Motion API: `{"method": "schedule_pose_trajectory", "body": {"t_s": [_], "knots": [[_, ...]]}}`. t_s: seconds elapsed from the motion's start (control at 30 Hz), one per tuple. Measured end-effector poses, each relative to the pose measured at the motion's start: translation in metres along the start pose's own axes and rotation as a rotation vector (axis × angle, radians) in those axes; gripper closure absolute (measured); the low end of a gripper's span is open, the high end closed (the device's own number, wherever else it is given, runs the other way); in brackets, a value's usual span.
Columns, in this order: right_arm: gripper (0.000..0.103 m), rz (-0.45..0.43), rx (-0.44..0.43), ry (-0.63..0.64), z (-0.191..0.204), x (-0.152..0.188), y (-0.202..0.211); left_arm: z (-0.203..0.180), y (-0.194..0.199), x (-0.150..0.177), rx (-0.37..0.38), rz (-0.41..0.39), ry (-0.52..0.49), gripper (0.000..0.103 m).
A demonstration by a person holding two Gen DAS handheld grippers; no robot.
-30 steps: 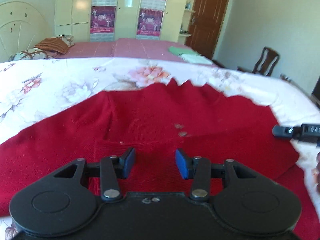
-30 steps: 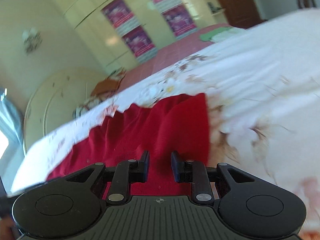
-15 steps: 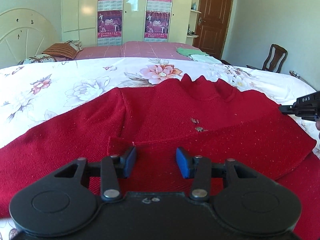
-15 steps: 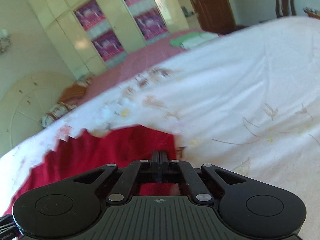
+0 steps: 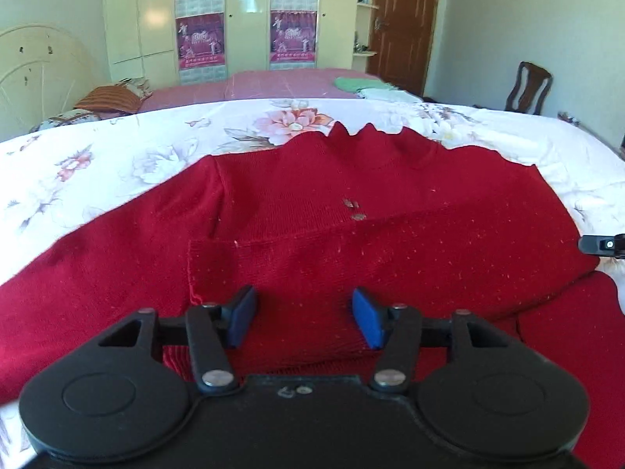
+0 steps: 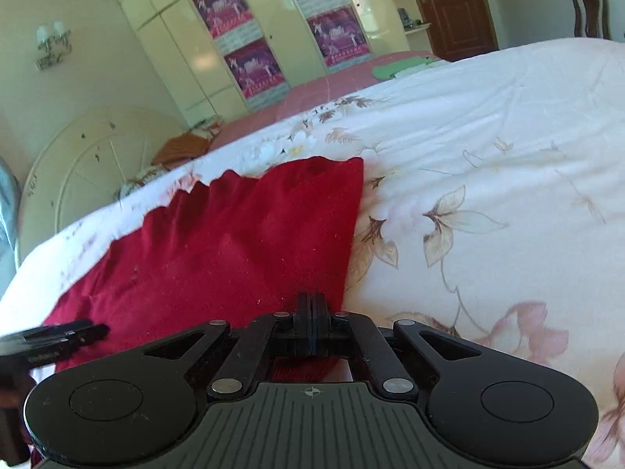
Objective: Fold small clothes
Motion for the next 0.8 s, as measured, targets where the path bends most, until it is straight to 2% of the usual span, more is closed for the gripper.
{"method": "schedule_pose_trajectory", "body": {"t_s": [0.1,0.13,0.17,0.2,0.27,0.3,0.4,0.47,0.5,0.57,0.73,0.77,0.8], "knots": [[0.103,-0.014,0.008,-0.011,0.006,-0.009,0.008,-0.006,0.017,-0.007,0.012,-0.065,0.007,0.048],[0.103,-0.030,-0.003,-0.004,0.008,-0.011,0.015,-0.008,0.021,-0.006,0.022,-0.078,0.006,0.044],[0.103,-0.035,-0.009,0.018,0.012,-0.010,0.018,-0.011,0.021,-0.002,0.024,-0.064,-0.005,0.043],[0.103,-0.022,-0.011,0.055,0.017,-0.007,0.019,-0.013,0.014,0.005,0.024,-0.015,-0.013,0.043],[0.103,0.061,0.011,0.141,0.024,0.011,0.008,-0.013,0.013,0.014,0.009,-0.032,0.011,0.042],[0.103,0.035,0.016,0.157,0.026,0.016,0.008,-0.015,0.016,0.013,-0.001,-0.032,0.006,0.042],[0.103,0.029,0.041,0.109,0.030,0.010,0.009,-0.020,0.027,0.008,-0.006,-0.067,0.002,0.041],[0.103,-0.031,0.029,0.098,0.032,0.005,0.018,-0.022,0.018,0.014,-0.015,-0.019,-0.013,0.036],[0.103,-0.030,0.047,0.117,0.033,0.006,0.017,-0.020,0.017,0.014,-0.017,-0.028,0.009,0.034],[0.103,0.059,0.079,0.135,0.030,0.015,0.001,-0.017,0.013,0.011,-0.023,-0.024,0.041,0.033],[0.103,0.068,0.096,0.088,0.031,0.003,0.005,-0.004,0.032,0.014,-0.051,-0.045,0.099,0.035],[0.101,0.057,0.100,0.095,0.033,0.002,0.008,0.003,0.041,0.018,-0.070,-0.045,0.111,0.035],[0.093,0.053,0.102,0.109,0.036,0.002,0.011,0.011,0.050,0.021,-0.085,-0.055,0.126,0.035]]}}
Point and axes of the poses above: each gripper's, at about its wrist camera, not at the fingertips, and y roughly against the way its jaws point, z to its left, x to its underside, the point moved 1 cm from there along -y, roughly the way its jaws point, and after that the axes turned 14 degrees about -z, right-handed, at the moved point
